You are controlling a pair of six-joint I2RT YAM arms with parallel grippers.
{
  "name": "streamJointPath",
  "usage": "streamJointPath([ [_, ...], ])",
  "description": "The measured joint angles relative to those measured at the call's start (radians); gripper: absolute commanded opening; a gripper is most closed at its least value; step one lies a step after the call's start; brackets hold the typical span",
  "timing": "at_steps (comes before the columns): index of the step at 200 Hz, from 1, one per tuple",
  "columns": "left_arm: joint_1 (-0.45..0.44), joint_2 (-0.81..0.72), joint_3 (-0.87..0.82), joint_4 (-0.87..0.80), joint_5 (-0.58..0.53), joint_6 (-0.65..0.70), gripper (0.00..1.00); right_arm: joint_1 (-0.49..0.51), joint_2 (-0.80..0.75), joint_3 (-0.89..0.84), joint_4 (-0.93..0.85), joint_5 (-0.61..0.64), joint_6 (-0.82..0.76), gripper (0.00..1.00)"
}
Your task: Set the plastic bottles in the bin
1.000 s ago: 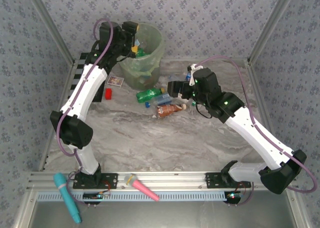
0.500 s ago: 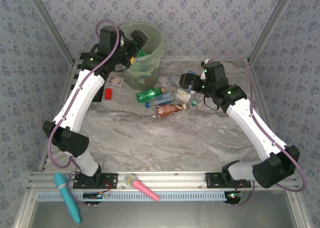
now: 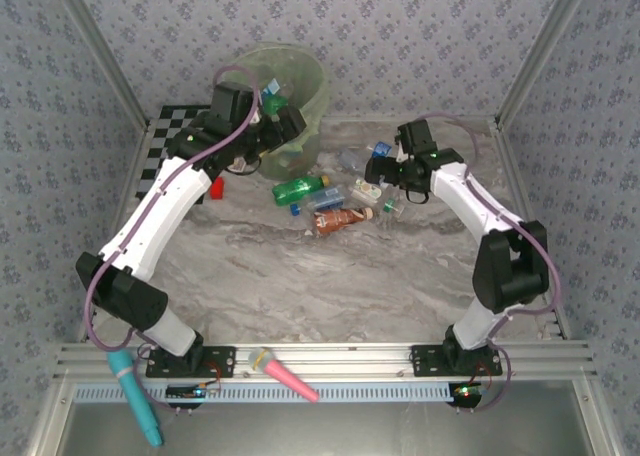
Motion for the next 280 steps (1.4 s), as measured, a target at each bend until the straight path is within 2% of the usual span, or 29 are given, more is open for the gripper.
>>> streamJointPath([
  [71,0.0,-0.087,-0.08,-0.021,-0.001,0.029,1.0,-0.076,0.158,-0.024,-0.003,-0.096,-0.107,0.99],
  [140,0.028,-0.101,-0.103,-0.022,-0.005,0.036,1.0,-0.056,0.206,-0.054,0.06,-0.19,-0.147,0.96],
  [184,0.053,-0.119,-0.132,-0.021,-0.004,0.036,1.0,-0.006,0.196,-0.14,0.09,-0.202,-0.157,0.83],
  [220,0.058,-0.12,-0.133,-0.021,0.004,0.035,1.0,0.041,0.164,-0.171,0.122,-0.155,-0.167,0.7],
  [280,0.059,-0.154,-0.161,-0.021,0.007,0.032,1.0,0.043,0.148,-0.194,0.171,-0.129,-0.172,0.61],
])
